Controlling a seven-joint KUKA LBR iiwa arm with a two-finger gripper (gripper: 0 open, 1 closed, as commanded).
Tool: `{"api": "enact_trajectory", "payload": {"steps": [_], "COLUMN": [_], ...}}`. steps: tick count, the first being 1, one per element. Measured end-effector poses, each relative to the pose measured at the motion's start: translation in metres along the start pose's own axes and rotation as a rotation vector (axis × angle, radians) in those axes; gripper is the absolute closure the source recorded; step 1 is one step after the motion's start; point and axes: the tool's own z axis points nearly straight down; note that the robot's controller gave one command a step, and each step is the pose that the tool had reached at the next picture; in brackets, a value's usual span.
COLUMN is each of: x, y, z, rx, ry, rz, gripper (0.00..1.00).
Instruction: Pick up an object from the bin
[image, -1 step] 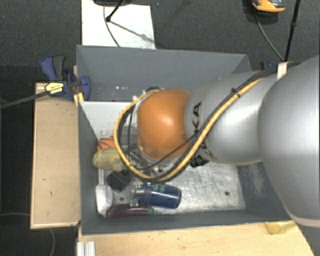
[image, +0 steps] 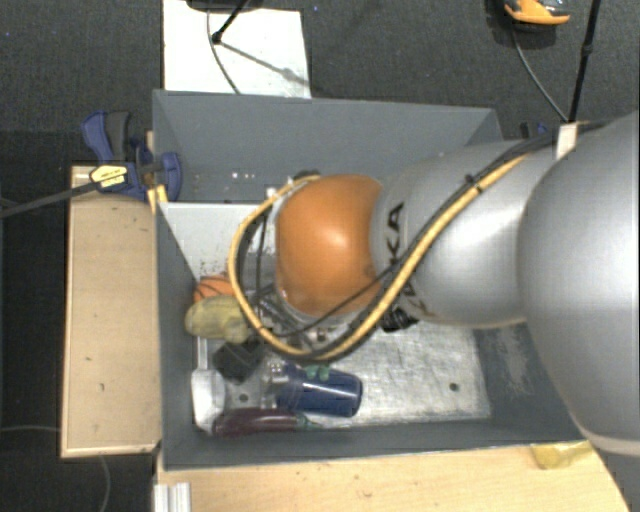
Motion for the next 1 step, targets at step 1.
{"api": "enact_trajectory", "payload": {"steps": [1], "x": [-0.019], "y": [-0.0023], "z": [0.048], "rx": [-0.002], "ry": [-0.01], "rz": [0.055], "gripper": [0.0]}}
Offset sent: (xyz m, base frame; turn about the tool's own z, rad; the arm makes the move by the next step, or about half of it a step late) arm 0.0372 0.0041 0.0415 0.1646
